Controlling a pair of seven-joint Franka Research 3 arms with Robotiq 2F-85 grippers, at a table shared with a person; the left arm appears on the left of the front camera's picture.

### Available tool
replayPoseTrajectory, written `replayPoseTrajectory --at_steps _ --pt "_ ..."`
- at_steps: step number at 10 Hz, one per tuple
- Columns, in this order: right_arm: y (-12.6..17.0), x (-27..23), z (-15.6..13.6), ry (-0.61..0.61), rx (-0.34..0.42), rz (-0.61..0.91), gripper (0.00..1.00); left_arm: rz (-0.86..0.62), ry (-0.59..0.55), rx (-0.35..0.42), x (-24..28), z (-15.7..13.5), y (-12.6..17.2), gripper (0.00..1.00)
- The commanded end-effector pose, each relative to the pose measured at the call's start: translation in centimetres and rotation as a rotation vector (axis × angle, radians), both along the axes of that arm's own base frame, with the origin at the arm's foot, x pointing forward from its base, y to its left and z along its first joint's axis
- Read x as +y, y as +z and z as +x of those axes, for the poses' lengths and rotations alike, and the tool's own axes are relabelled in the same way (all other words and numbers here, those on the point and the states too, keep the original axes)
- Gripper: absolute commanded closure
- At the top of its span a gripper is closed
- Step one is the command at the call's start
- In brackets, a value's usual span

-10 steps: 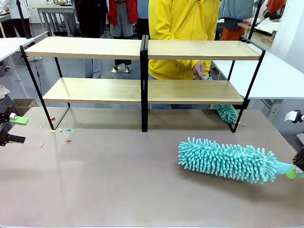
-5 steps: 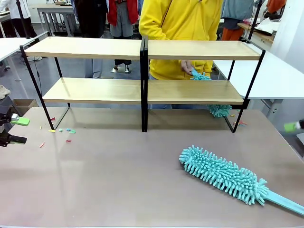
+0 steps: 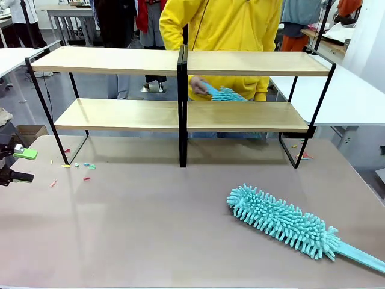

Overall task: Clean the shelves.
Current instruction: Place the Duster on the table.

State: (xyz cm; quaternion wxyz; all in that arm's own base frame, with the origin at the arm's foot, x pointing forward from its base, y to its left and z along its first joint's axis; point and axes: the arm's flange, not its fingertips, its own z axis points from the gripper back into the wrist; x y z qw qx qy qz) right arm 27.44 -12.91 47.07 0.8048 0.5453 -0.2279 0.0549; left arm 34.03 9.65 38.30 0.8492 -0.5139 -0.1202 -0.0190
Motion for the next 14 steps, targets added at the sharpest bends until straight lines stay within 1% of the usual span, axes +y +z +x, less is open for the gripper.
replayPoseTrajectory --at_steps 1,14 --pt "-1.08 0.36 1.1 0.018 -0.045 -0.029 0.0 -0.024 -0.002 -0.032 -0.21 -0.15 -0.1 0.0" --pt "-1.08 0.36 1.1 0.018 -0.045 -0.029 0.0 -0.024 -0.002 -0.032 -0.21 -0.15 -0.1 0.0"
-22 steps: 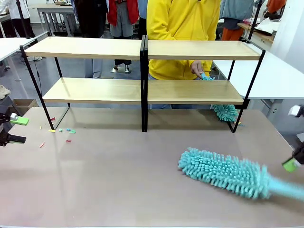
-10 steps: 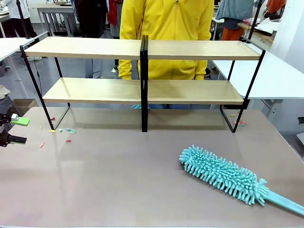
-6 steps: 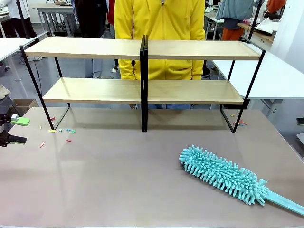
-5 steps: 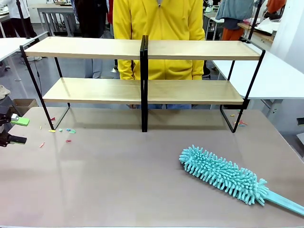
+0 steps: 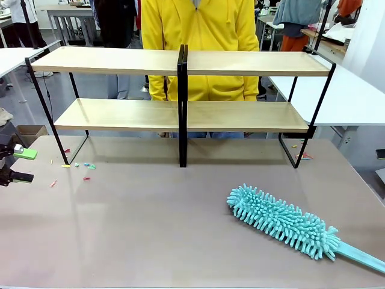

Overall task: Clean the shelves.
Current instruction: Place the Duster on the table.

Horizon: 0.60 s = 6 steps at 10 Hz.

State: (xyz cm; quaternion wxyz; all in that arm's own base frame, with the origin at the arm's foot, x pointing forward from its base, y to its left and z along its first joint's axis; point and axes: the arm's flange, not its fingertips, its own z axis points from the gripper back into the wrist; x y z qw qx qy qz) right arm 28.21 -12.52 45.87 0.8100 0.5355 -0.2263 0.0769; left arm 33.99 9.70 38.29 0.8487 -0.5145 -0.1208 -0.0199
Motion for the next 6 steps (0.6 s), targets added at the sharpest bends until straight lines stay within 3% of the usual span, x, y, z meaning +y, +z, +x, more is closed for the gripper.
replayPoseTrajectory --at_steps 1,6 --pt "0.12 -0.03 0.32 -0.013 -0.026 0.003 0.0 -0.023 -0.001 -0.03 -0.26 -0.11 -0.1 0.0" --pt "0.12 -0.03 0.32 -0.013 -0.026 0.003 0.0 -0.023 -0.001 -0.03 -0.26 -0.11 -0.1 0.0"
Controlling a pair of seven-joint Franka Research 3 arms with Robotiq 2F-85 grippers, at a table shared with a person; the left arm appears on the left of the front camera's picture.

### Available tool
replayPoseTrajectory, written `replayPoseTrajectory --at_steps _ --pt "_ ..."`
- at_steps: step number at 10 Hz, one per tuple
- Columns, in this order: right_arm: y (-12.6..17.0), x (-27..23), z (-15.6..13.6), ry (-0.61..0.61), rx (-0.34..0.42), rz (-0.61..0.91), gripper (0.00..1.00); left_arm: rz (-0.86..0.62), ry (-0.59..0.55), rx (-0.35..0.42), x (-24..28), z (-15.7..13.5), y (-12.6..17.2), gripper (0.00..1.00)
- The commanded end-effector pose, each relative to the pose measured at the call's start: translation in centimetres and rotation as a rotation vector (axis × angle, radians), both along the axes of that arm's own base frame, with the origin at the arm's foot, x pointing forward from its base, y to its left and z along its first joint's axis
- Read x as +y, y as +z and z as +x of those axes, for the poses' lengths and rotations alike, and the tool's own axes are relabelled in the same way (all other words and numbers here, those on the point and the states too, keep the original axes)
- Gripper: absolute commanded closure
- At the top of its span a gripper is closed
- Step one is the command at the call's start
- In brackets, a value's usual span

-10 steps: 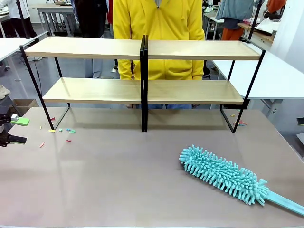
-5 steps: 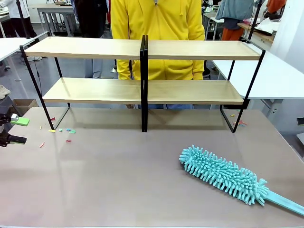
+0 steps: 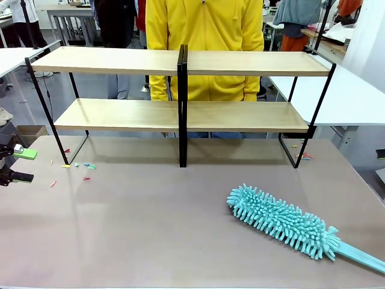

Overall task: Clean the shelves.
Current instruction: Place the Duster on the table.

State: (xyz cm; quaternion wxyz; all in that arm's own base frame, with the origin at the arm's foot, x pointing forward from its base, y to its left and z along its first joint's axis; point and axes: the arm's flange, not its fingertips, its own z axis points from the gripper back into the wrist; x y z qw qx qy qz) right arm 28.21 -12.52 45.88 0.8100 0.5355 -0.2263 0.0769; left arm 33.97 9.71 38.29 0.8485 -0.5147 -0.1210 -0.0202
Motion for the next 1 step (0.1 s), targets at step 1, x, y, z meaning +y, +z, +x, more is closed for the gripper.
replayPoseTrajectory --at_steps 1 --pt "0.12 -0.03 0.32 -0.013 -0.025 0.003 0.0 -0.023 -0.001 -0.03 -0.28 -0.1 -0.1 0.0"
